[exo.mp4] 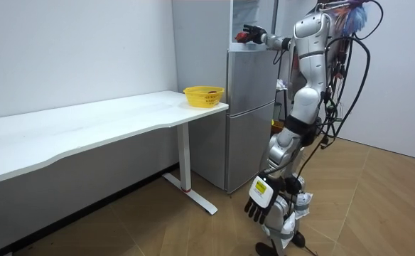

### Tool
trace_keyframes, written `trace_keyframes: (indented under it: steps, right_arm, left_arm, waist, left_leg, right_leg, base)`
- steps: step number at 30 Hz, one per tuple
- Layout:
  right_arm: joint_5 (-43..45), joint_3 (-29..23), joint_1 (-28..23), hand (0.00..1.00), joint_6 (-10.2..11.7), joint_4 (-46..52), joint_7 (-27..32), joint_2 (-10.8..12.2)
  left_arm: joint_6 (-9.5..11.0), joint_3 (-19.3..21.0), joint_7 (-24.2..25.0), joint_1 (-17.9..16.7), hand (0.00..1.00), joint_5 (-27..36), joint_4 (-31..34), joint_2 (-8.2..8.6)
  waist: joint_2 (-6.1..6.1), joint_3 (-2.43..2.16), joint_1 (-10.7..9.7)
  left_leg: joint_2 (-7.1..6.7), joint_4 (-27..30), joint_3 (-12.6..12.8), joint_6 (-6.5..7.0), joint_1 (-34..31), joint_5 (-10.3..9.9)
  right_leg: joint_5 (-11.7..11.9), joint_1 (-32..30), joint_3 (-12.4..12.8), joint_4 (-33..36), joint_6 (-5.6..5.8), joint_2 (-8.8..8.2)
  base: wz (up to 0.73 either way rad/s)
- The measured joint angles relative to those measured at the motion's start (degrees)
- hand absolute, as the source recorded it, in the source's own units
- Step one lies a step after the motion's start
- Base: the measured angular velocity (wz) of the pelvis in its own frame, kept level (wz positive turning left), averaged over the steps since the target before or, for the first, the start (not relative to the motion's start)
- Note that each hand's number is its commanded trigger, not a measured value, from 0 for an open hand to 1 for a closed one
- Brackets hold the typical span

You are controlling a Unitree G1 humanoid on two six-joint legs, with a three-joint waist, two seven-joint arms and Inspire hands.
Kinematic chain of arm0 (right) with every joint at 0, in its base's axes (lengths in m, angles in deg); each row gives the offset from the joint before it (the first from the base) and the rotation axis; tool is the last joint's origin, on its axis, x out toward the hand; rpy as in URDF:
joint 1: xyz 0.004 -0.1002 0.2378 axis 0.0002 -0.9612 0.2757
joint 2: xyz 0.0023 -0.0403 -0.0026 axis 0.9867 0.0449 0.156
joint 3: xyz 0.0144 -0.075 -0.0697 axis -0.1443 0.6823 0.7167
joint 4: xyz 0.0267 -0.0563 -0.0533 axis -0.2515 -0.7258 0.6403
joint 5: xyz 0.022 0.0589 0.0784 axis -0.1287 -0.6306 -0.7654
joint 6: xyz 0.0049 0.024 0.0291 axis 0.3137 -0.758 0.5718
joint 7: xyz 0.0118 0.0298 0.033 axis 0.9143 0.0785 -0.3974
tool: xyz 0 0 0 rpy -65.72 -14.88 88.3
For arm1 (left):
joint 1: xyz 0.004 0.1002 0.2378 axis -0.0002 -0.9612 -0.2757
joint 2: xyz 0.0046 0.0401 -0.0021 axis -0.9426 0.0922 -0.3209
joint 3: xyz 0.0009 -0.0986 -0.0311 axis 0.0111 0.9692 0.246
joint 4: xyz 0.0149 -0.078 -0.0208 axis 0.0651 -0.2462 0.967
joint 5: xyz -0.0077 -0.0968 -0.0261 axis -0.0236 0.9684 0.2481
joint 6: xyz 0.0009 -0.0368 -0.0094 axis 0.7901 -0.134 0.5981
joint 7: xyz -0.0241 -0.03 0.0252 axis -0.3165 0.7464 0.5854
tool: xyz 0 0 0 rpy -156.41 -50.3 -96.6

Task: Retrieve from the upper fridge

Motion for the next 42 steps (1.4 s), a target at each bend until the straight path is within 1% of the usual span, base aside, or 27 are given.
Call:
trace_keyframes:
  steps: [2, 3, 6, 9, 12, 14, 16, 19, 21, 23, 26, 28, 30, 35, 37, 42]
  right_arm:
    - [0.00, 0.00, 0.00, 0.00, 0.00, -0.14, 0.00, 0.00]
    - [0.00, 0.00, 0.00, 0.00, 0.00, -0.34, -0.05, 0.00]
    - [-0.32, 0.00, 0.42, 0.00, -0.02, -1.42, -0.66, 0.00]
    - [-1.74, 0.14, 2.17, 0.00, -0.28, -4.09, -2.20, -0.01]
    - [-3.56, 0.70, 2.30, 0.00, -0.54, -4.73, -3.12, -0.39]
    - [-4.69, 1.89, 2.47, 0.00, -0.55, -5.47, -3.77, -1.21]
    - [-5.50, 2.34, 2.72, 0.00, -0.59, -6.26, -4.36, -1.41]
    - [-5.87, 2.33, 2.73, 0.00, -0.55, -7.03, -5.53, -1.81]
    - [-6.53, 2.34, 2.81, 0.00, -0.53, -7.88, -7.03, -2.45]
    - [-7.04, 2.39, 3.75, 0.00, -0.52, -9.38, -8.56, -2.51]
    - [-7.02, 3.59, 5.49, 0.00, -0.02, -12.67, -10.94, -2.81]
    - [-7.53, 4.71, 6.62, 0.00, -0.04, -14.71, -12.45, -3.55]
    - [-7.66, 4.70, 6.64, 0.00, -0.04, -15.19, -13.56, -3.68]
    - [-7.30, 4.58, 6.68, 0.00, -0.18, -16.15, -15.72, -4.52]
    - [-7.22, 4.63, 7.28, 0.00, -0.27, -17.58, -16.68, -4.67]
    - [-6.49, 5.66, 8.30, 0.00, -0.59, -18.43, -16.69, -4.75]
  left_arm:
    - [-0.02, 0.00, 0.06, -0.10, 0.00, 0.00, -0.01, 0.00]
    - [-0.04, 0.00, 0.11, -0.12, 0.00, 0.00, -0.01, 0.00]
    - [-0.08, 0.01, 0.11, -0.12, 0.00, 0.01, 0.02, 0.00]
    - [-0.59, 0.02, 0.12, -0.06, 0.00, 0.01, 0.52, 0.00]
    - [-1.16, 0.02, 0.11, 0.03, 0.00, 0.01, 1.22, -0.04]
    - [-1.16, 0.02, 0.12, 0.06, 0.00, 0.01, 1.60, -0.07]
    - [-1.16, -0.01, 0.12, 0.08, 0.00, 0.02, 1.75, -0.41]
    - [-1.23, -0.02, 0.12, 0.10, 0.00, 0.02, 1.50, -0.73]
    - [-1.26, -0.01, 0.10, 0.02, 0.00, 0.09, 1.30, -0.75]
    - [-1.33, -0.03, 0.11, -0.03, 0.00, 0.05, 0.68, -0.78]
    - [-1.37, -0.01, 0.12, 0.03, 0.00, -0.19, -0.13, -0.88]
    - [-1.40, 0.00, 0.09, 0.06, 0.00, -0.08, -0.20, -0.96]
    - [-1.40, 0.02, 0.05, 0.07, 0.00, -0.11, -0.29, -0.97]
    - [-2.25, 0.08, 0.12, 0.32, 0.00, -0.07, -0.79, -0.97]
    - [-2.26, 0.04, 0.11, 0.47, 0.00, 0.08, -1.39, -0.97]
    - [-2.31, -0.01, 0.27, 0.94, 0.00, 0.05, -3.15, -0.99]
  waist:
    - [-0.03, -0.04, 0.01]
    - [-0.24, -0.24, 0.00]
    - [-0.16, -0.47, -0.04]
    - [-0.15, -0.48, -0.12]
    - [-0.27, -0.56, -0.03]
    - [-0.26, -0.55, 0.19]
    - [-0.26, -0.35, 0.19]
    - [-0.49, -0.19, 0.06]
    - [-0.54, -0.18, 0.21]
    - [-0.57, -0.16, 0.25]
    - [-0.62, -0.13, 0.32]
    - [-0.67, -0.10, 0.34]
    - [-0.70, -0.12, 0.53]
    - [-0.72, -0.11, 1.35]
    - [-0.72, -0.11, 1.62]
    - [-0.59, 0.06, 1.97]
  left_leg:
    - [-0.01, 0.00, 0.01, 0.00, 0.00, 0.02]
    - [-0.01, 0.00, 0.01, 0.00, 0.00, 0.03]
    - [-0.19, -0.02, 0.01, 0.01, 0.03, 0.04]
    - [-0.07, -0.03, -0.05, 0.04, 0.04, 0.09]
    - [-0.06, -0.02, -0.11, 0.05, 0.03, 0.10]
    - [-0.06, 0.00, -0.28, 0.05, 0.05, 0.10]
    - [-0.09, 0.02, -0.62, 0.04, 0.06, 0.12]
    - [-0.19, 0.07, -1.05, 0.01, -0.05, 0.18]
    - [-0.21, 0.04, -1.05, 0.01, -0.04, 0.18]
    - [-0.23, 0.04, -1.01, 0.03, -0.02, 0.19]
    - [-0.25, 0.07, -1.00, 0.04, -0.03, 0.26]
    - [-0.25, 0.10, -1.01, 0.02, -0.05, 0.30]
    - [-0.24, 0.12, -1.01, 0.00, -0.04, 0.32]
    - [-0.22, 0.13, -1.02, -0.05, 0.01, 0.36]
    - [-0.21, 0.17, -1.00, -0.05, 0.25, 0.38]
    - [-0.15, 0.50, -0.98, -0.07, 0.12, 0.38]
  right_leg:
    - [0.00, 0.00, -0.01, 0.00, 0.00, 0.01]
    - [0.00, 0.00, -0.01, 0.00, -0.01, 0.02]
    - [0.00, 0.00, -0.02, 0.10, 0.00, 0.01]
    - [0.00, 0.00, -0.07, 0.16, 0.00, -0.07]
    - [0.00, -0.04, -0.11, 0.28, 0.00, -0.47]
    - [0.00, -0.09, -0.19, 0.46, 0.00, -0.50]
    - [-0.01, -0.10, -0.38, 0.62, 0.01, -0.47]
    - [-0.01, -0.10, -0.79, 0.64, 0.01, -0.41]
    - [-0.01, -0.14, -0.70, 0.66, 0.01, -0.42]
    - [-0.01, -0.15, -0.46, 0.65, 0.01, -0.38]
    - [-0.01, -0.15, -0.73, 0.67, 0.01, -0.33]
    - [0.00, -0.14, -0.81, 0.66, 0.01, -0.33]
    - [0.00, -0.14, -0.87, 0.69, 0.00, -0.34]
    - [0.00, -0.06, -1.07, 0.70, -0.01, -0.31]
    - [0.01, 0.16, -1.54, 0.73, -0.01, -0.40]
    - [0.03, 0.16, -1.59, 0.79, -0.06, -0.36]
  base:
    - [0.00]
    - [0.00]
    - [0.00]
    - [0.00]
    - [0.00]
    - [0.00]
    - [0.04]
    - [0.06]
    - [0.00]
    - [0.00]
    - [0.00]
    - [0.00]
    - [0.00]
    - [0.00]
    - [0.00]
    - [0.00]
